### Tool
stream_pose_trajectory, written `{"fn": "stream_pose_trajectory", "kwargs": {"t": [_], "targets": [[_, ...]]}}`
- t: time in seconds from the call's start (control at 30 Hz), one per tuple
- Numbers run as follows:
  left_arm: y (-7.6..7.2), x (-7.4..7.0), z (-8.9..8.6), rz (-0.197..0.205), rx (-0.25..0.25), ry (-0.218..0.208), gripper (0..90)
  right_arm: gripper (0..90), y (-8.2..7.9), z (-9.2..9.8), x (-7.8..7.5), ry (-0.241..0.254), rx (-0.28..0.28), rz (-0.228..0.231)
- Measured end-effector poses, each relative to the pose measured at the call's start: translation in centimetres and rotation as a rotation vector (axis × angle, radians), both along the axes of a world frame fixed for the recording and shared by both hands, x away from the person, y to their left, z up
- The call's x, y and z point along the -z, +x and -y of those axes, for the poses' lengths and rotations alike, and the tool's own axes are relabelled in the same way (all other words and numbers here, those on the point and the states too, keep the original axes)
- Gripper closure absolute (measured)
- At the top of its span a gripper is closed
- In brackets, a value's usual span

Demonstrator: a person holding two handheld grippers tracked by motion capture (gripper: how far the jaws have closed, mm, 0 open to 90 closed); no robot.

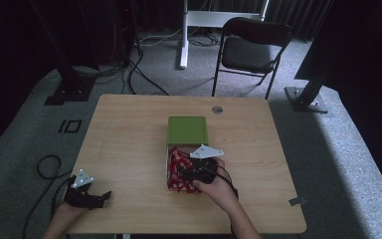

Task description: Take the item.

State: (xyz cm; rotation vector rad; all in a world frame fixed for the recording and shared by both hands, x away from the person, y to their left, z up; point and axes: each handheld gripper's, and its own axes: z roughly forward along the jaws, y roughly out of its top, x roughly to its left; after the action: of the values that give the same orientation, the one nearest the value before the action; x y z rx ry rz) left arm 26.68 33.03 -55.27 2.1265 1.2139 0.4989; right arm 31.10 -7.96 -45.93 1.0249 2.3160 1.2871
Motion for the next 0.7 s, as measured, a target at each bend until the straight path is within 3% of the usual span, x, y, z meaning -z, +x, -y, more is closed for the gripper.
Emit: {"fn": "stream_pose_trajectory", "kwargs": {"t": [0.27, 0.47, 0.5, 0.53, 0.7], "targets": [[0.0, 0.0, 0.0, 0.000, 0.000, 0.000, 0.7, 56.7, -0.1, -0.5, 0.6, -0.054, -0.009, 0.000], [0.0, 0.0, 0.0, 0.000, 0.000, 0.000, 0.7, 58.2, 0.0, -0.5, 0.9, -0.056, 0.011, -0.007], [0.0, 0.0, 0.0, 0.000, 0.000, 0.000, 0.7, 58.4, 0.1, -0.6, 1.0, -0.087, 0.009, 0.005], [0.0, 0.0, 0.0, 0.000, 0.000, 0.000, 0.7, 62.0, 0.2, -0.8, 1.2, -0.088, 0.000, -0.013], [0.0, 0.0, 0.0, 0.002, -0.001, -0.003, 0.7, 69.6, 0.3, -1.4, 1.8, -0.127, 0.038, -0.005]]}}
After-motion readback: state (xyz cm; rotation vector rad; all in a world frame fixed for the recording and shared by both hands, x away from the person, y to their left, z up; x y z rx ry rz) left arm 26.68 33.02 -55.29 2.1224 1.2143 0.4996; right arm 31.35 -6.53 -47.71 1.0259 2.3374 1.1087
